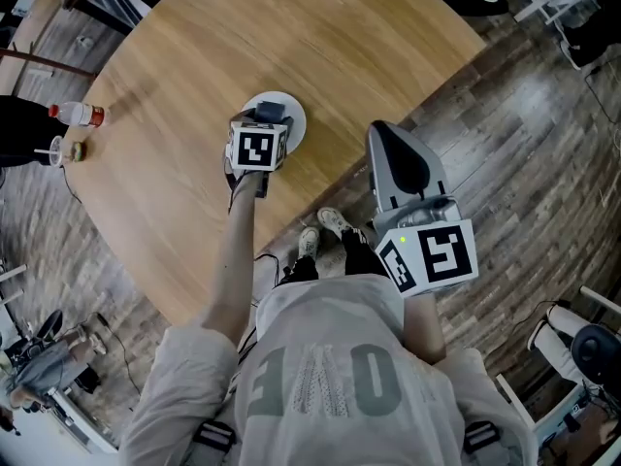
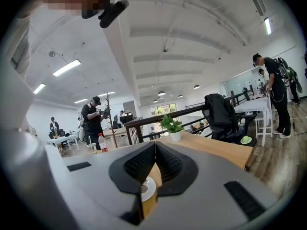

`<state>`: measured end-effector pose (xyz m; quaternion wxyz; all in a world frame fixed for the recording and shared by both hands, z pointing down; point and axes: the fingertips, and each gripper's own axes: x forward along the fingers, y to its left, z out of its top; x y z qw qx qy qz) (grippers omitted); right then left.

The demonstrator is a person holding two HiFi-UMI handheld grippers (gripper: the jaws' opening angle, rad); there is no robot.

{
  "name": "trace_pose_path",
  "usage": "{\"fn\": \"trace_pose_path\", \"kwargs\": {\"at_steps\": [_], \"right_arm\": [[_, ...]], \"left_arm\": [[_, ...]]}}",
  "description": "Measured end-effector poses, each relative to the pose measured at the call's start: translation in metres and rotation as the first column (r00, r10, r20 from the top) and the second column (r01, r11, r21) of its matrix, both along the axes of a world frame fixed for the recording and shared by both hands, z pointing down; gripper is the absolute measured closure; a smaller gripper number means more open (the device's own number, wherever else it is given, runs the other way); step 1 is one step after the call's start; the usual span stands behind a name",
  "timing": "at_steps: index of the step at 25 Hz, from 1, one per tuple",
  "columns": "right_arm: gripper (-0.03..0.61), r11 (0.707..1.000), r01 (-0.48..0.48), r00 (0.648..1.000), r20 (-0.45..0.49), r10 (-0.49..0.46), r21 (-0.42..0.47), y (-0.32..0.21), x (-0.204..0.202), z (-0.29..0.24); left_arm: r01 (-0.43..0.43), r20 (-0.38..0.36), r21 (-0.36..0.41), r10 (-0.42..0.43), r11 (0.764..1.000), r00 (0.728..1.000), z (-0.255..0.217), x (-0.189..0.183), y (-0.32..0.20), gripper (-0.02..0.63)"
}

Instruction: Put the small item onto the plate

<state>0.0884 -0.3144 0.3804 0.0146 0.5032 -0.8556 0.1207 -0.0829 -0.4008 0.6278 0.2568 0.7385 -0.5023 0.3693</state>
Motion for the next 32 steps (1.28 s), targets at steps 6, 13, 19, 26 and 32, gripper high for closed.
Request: {"fn": "trace_pose_path", "kwargs": {"at_steps": [6, 13, 19, 26, 32], "right_arm": [[0.56, 1.0, -0.008, 1.0, -0.002, 0.008, -0.018, 0.005, -0.001, -0.001], [0.56, 1.0, -0.003, 1.0, -0.003, 0.003, -0.026, -0.003, 0.008, 0.005], [0.56, 1.0, -0.005, 1.0, -0.007, 0.005, -0.024, 0.003, 0.002, 0.001], [0.56, 0.999, 0.0, 1.0, -0.019, 0.0, -0.033, 0.006, 0.001, 0.003], [0.56, 1.0, -0.002, 1.0, -0.022, 0.001, -0.023, 0.005, 0.004, 0.001]], "left_arm": [[-0.012, 0.002, 0.004, 0.012, 1.0, 1.0, -0.005, -0.001, 0.002, 0.295], [0.01, -0.031, -0.008, -0.01, 1.0, 0.999, 0.009, 0.009, -0.002, 0.295], [0.001, -0.029, 0.005, -0.001, 1.0, 1.0, 0.004, 0.003, 0.001, 0.295], [-0.027, 0.006, 0.026, 0.027, 0.999, 1.0, 0.004, 0.005, -0.001, 0.295], [-0.017, 0.023, 0.029, 0.016, 0.999, 1.0, 0.004, 0.006, -0.003, 0.296]]}}
